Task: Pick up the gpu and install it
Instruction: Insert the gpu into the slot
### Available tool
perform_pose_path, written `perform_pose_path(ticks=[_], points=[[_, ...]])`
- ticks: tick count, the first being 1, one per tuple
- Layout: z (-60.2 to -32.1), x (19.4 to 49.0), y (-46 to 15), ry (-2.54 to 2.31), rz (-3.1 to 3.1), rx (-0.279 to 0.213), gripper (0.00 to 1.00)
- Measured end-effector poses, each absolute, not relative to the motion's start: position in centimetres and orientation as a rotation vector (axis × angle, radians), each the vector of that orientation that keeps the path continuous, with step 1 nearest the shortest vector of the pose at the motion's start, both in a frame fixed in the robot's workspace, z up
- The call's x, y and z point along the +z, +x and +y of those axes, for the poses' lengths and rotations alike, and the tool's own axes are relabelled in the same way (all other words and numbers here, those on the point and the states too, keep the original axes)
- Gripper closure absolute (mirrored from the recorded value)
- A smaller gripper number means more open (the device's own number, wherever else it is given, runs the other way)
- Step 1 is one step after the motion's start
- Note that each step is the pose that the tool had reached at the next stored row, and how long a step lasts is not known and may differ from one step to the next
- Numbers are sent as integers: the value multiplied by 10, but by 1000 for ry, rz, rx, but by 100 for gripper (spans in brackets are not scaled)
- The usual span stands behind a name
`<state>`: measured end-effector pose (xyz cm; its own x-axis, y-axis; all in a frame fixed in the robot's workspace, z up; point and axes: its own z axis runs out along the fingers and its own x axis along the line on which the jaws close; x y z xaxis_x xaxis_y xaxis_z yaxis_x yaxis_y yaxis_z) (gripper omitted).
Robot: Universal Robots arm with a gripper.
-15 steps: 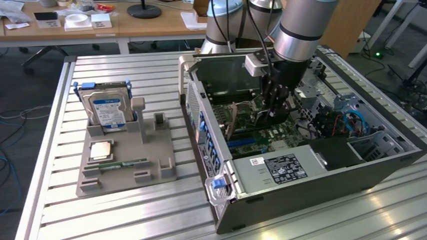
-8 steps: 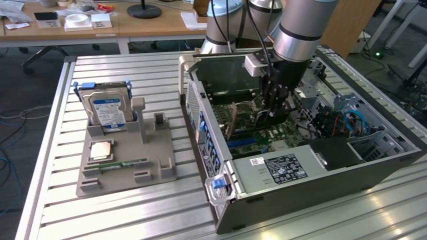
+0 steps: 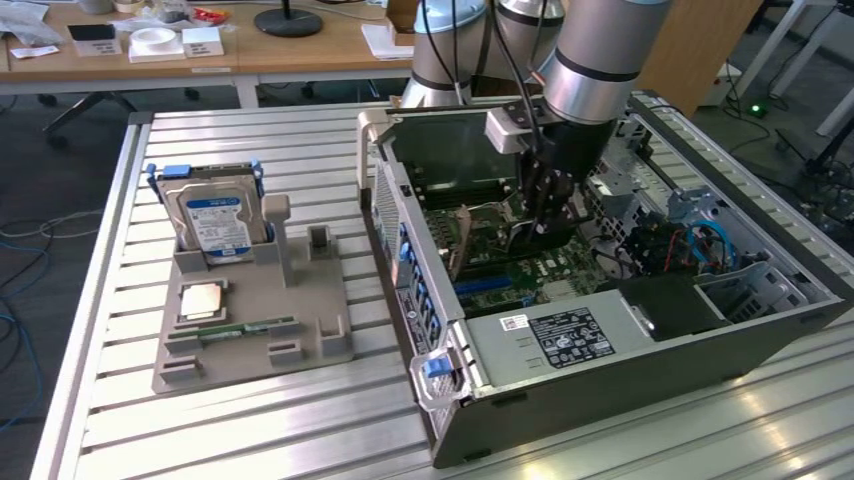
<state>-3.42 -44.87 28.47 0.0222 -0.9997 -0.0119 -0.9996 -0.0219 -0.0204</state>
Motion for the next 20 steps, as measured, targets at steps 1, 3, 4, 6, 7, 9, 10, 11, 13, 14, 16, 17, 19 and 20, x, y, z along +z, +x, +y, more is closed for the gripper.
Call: perform_pose_path(ticks=[1,3,4,6,7,9,10,11,13,14,16,17,19,20], points=[[-449,285,-34,-2230,2181,-9,74],[-449,285,-34,-2230,2181,-9,74],[-449,285,-34,-2229,2181,-9,74],[-449,285,-34,-2229,2181,-9,74],[-449,285,-34,-2229,2181,-9,74],[-449,285,-34,-2229,2181,-9,74],[-449,285,-35,-2229,2181,-9,74],[-449,285,-35,-2229,2181,-9,74],[-449,285,-35,-2229,2181,-9,74],[-449,285,-35,-2229,2181,-9,74],[-450,285,-35,-2230,2181,-9,74],[-451,285,-35,-2229,2181,-9,74],[-452,285,-35,-2229,2181,-9,74],[-452,285,-35,-2229,2181,-9,74]])
